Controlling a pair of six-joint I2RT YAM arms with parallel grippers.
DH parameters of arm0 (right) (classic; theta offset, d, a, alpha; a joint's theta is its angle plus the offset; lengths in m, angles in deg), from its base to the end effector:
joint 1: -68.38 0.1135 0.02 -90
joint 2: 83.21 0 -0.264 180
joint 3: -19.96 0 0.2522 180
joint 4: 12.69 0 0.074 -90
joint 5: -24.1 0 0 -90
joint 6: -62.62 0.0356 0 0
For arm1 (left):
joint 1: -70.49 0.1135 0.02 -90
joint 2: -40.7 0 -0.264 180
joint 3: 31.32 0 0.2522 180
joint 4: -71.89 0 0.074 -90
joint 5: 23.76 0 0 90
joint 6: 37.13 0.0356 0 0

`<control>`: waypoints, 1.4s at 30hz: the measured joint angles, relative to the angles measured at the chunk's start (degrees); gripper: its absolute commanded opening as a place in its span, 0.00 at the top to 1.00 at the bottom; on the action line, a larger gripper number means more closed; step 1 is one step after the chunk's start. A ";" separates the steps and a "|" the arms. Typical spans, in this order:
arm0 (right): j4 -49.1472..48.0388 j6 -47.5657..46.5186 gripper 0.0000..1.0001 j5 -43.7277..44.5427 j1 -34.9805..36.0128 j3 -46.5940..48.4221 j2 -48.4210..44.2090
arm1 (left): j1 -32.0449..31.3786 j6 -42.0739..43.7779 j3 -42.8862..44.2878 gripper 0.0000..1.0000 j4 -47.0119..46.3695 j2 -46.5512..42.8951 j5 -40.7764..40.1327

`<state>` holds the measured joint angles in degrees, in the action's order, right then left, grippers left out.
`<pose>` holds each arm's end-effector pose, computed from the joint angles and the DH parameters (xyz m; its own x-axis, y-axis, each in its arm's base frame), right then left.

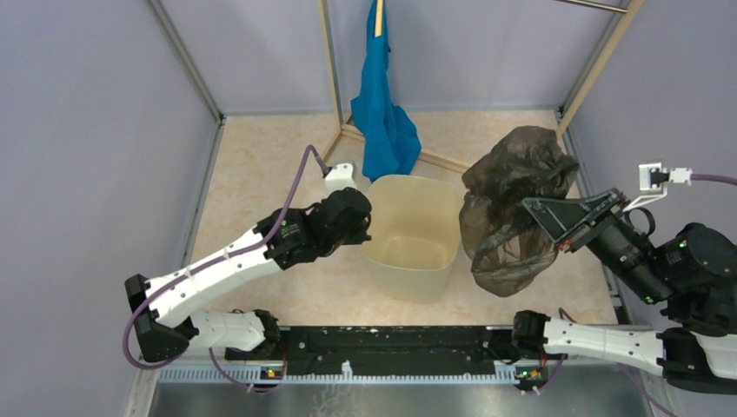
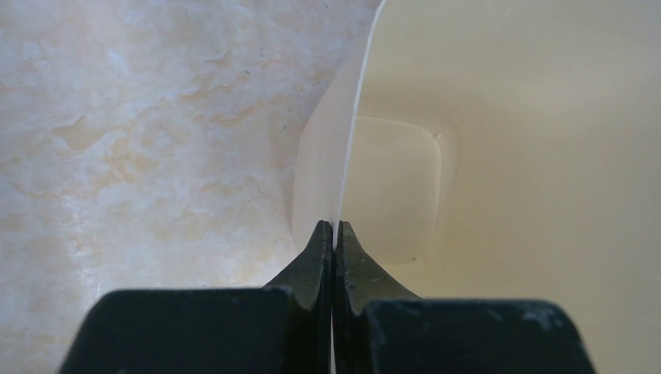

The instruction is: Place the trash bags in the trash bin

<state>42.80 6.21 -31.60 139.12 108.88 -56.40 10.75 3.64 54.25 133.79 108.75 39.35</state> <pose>0.0206 -0.0018 0.4674 -0.2976 0.5338 -0.7915 -0.5169 0.6070 0.6037 0.1335 -0.1969 0.3603 -0.6902 -0.1573 -0.7063 0.1298 0.9333 -0.3347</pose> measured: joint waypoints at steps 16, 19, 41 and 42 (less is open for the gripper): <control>-13.60 4.39 1.00 -5.97 0.00 4.52 12.98 | -6.51 -13.11 0.31 0.94 1.16 3.08 -8.83; -14.19 7.69 1.00 -5.46 0.00 2.49 14.64 | -7.04 -14.05 0.31 0.88 0.92 3.15 -8.90; 0.83 16.22 1.00 6.47 0.00 -7.52 12.55 | -8.98 -7.43 -6.95 0.14 -9.20 -11.13 -2.75; 1.31 15.52 1.00 6.12 0.00 -7.17 13.79 | -8.98 -6.36 -7.17 0.13 -9.53 -11.89 -2.21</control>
<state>44.12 21.72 -25.48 139.12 101.71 -42.61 1.76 -2.72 47.08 124.26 96.86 37.14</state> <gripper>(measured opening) 0.005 0.843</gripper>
